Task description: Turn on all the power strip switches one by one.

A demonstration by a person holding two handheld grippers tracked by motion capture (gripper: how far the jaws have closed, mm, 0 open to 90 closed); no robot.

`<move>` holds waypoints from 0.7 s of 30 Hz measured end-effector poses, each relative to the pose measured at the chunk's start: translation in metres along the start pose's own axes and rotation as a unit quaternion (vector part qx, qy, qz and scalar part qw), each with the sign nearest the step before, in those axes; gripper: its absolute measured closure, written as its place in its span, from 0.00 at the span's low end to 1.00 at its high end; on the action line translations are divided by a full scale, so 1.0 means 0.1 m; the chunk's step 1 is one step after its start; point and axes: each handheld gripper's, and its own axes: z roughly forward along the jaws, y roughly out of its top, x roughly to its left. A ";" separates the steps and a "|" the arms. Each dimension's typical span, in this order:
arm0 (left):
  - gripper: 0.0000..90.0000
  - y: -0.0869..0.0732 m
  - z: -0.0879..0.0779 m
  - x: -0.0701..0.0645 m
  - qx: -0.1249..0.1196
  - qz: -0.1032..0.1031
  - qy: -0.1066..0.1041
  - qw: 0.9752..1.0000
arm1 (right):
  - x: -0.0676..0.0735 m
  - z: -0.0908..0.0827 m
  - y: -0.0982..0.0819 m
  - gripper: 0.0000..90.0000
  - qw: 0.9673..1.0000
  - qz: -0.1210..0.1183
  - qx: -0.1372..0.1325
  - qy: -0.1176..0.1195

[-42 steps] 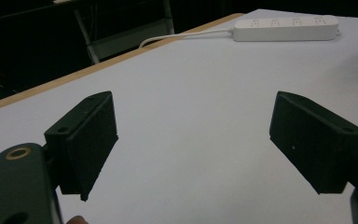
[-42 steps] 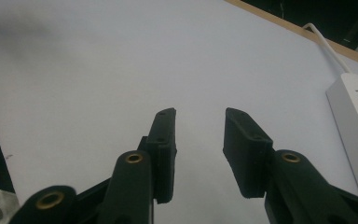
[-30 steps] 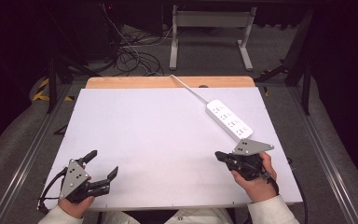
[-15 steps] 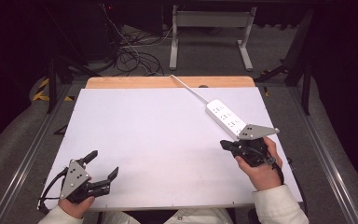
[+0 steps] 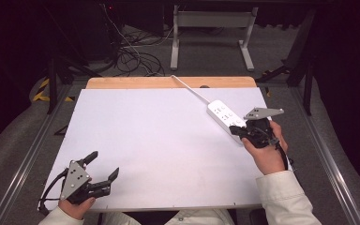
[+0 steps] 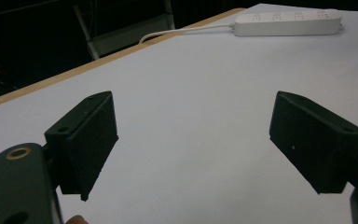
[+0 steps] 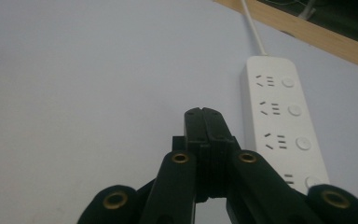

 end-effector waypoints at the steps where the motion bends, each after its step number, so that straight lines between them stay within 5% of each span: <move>1: 0.17 0.00 0.01 0.00 0.000 0.002 0.001 1.000 | -0.11 0.06 0.03 1.00 1.000 0.017 0.009 -0.014; 13: 0.17 0.00 0.00 0.01 0.000 0.007 0.004 1.000 | -0.57 0.38 0.03 1.00 0.993 0.073 0.071 -0.061; 21: 0.17 0.00 0.01 0.00 0.004 0.002 0.000 1.000 | -0.77 0.52 -0.01 1.00 0.988 0.085 0.101 -0.080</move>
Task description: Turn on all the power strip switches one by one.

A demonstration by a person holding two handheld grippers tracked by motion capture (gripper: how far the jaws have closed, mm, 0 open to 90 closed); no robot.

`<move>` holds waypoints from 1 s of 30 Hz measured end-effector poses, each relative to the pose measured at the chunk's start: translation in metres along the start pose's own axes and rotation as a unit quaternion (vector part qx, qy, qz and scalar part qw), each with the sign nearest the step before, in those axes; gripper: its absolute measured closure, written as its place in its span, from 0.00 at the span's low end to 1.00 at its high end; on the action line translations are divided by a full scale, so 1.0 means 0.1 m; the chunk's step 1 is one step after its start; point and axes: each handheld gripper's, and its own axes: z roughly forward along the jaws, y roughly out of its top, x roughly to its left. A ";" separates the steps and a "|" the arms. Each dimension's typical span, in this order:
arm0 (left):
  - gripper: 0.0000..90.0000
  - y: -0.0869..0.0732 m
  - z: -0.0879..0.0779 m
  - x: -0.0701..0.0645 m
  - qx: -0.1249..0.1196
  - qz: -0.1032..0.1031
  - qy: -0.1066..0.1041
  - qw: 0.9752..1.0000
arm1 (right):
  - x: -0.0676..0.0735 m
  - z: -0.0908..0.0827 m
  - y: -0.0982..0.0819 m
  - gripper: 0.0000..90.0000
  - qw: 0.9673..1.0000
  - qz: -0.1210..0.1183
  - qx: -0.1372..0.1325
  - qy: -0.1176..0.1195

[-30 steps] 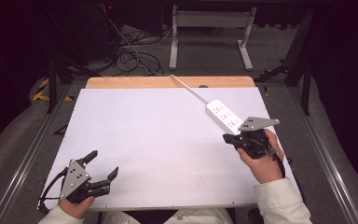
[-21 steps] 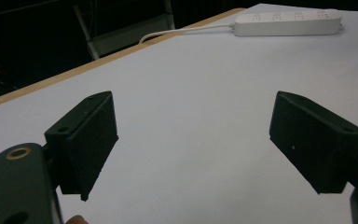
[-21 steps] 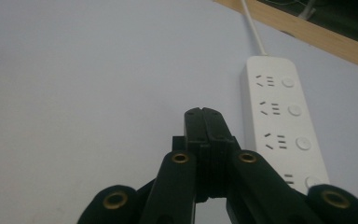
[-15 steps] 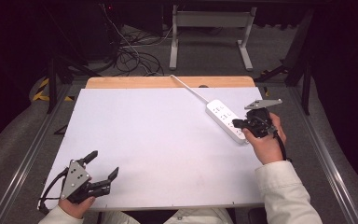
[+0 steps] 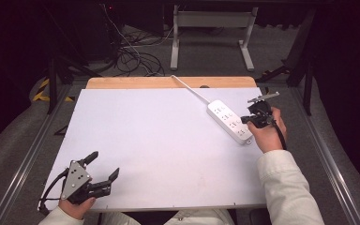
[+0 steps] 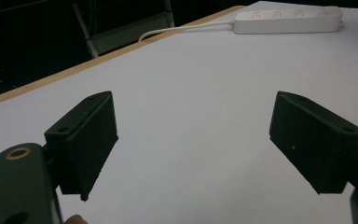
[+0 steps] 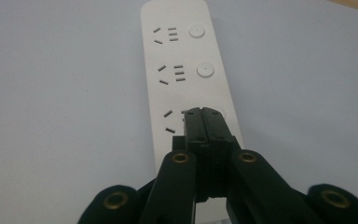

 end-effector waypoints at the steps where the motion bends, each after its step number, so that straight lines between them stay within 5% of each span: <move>1: 0.17 0.00 0.00 0.00 0.001 0.000 -0.001 1.000 | -0.01 0.02 0.01 1.00 1.000 0.001 0.004 0.000; 18: 0.17 0.00 0.01 -0.01 0.003 0.003 -0.003 1.000 | -0.12 0.22 0.02 1.00 0.995 0.028 0.094 -0.026; 30: 0.17 0.00 0.01 -0.02 0.004 0.001 -0.003 1.000 | -0.14 0.28 0.00 1.00 0.992 0.032 0.115 -0.028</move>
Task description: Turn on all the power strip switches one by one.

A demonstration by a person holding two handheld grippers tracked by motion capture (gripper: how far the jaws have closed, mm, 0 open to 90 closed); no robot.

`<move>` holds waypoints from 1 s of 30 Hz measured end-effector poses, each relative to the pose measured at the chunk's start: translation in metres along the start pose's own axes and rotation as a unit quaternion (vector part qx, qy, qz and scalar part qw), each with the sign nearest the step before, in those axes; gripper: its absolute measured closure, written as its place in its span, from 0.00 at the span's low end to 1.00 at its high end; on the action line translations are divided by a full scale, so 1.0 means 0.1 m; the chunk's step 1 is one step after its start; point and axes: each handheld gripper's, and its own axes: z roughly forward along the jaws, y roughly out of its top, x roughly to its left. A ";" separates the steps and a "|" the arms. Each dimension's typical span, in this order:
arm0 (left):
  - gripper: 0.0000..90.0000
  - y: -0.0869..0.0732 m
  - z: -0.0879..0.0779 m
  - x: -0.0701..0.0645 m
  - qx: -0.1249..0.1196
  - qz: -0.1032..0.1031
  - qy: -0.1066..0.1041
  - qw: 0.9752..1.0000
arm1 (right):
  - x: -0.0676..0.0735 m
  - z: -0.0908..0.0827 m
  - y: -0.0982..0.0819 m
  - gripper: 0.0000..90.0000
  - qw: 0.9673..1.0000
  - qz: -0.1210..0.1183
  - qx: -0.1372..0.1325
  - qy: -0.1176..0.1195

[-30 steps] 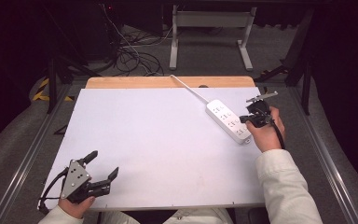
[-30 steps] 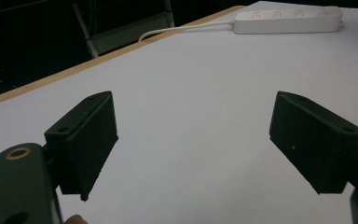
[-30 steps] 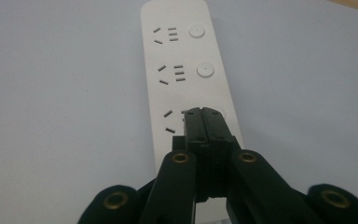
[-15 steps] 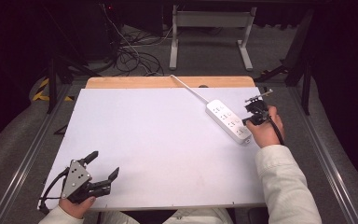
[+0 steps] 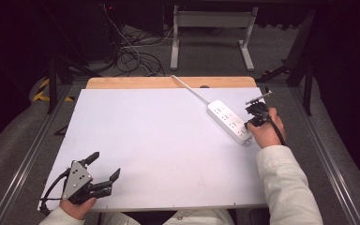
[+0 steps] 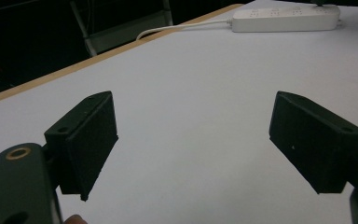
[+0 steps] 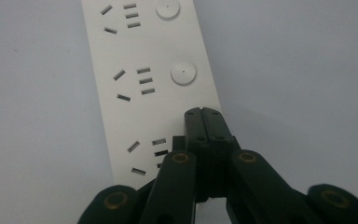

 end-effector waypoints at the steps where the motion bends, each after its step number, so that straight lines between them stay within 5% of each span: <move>1: 0.17 0.00 0.00 0.00 0.001 0.000 -0.001 1.000 | 0.00 0.00 0.00 1.00 1.000 -0.001 -0.001 -0.002; 19: 0.17 0.00 -0.01 0.00 0.002 0.002 0.000 1.000 | 0.03 0.02 -0.02 1.00 1.000 0.002 0.002 -0.009; 30: 0.17 0.00 -0.01 0.00 0.001 0.003 -0.003 1.000 | 0.09 0.04 -0.01 1.00 0.999 -0.014 0.006 -0.032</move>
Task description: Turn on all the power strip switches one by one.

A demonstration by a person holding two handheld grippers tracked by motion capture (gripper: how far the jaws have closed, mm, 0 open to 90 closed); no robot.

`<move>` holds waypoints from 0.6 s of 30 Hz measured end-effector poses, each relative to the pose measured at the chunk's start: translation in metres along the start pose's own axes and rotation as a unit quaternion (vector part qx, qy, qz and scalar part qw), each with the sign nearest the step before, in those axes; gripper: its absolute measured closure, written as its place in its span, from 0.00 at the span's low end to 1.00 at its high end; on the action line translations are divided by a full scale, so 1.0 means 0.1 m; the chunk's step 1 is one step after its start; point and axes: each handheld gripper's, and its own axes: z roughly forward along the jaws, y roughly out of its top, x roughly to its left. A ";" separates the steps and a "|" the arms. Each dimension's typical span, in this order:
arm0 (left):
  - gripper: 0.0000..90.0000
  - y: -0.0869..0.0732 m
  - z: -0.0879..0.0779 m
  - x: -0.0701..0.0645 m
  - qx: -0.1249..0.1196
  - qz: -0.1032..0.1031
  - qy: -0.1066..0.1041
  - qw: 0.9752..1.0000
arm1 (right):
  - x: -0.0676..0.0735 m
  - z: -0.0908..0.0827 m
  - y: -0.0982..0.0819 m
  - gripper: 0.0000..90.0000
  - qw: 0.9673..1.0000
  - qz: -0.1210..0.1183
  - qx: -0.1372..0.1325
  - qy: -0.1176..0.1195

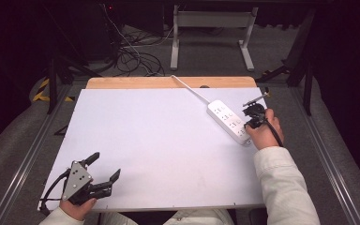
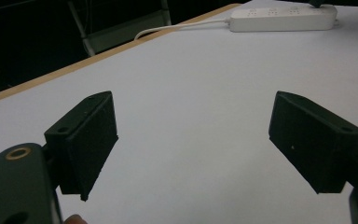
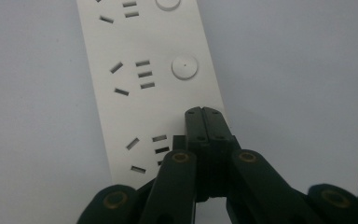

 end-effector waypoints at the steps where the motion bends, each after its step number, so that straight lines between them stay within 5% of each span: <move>1: 0.17 0.00 0.00 0.00 0.000 -0.001 0.000 1.000 | 0.00 0.00 0.00 1.00 1.000 0.000 0.001 -0.002; 18: 0.17 0.00 0.00 0.00 -0.001 -0.006 -0.003 1.000 | -0.02 0.01 -0.01 1.00 1.000 0.011 -0.002 0.010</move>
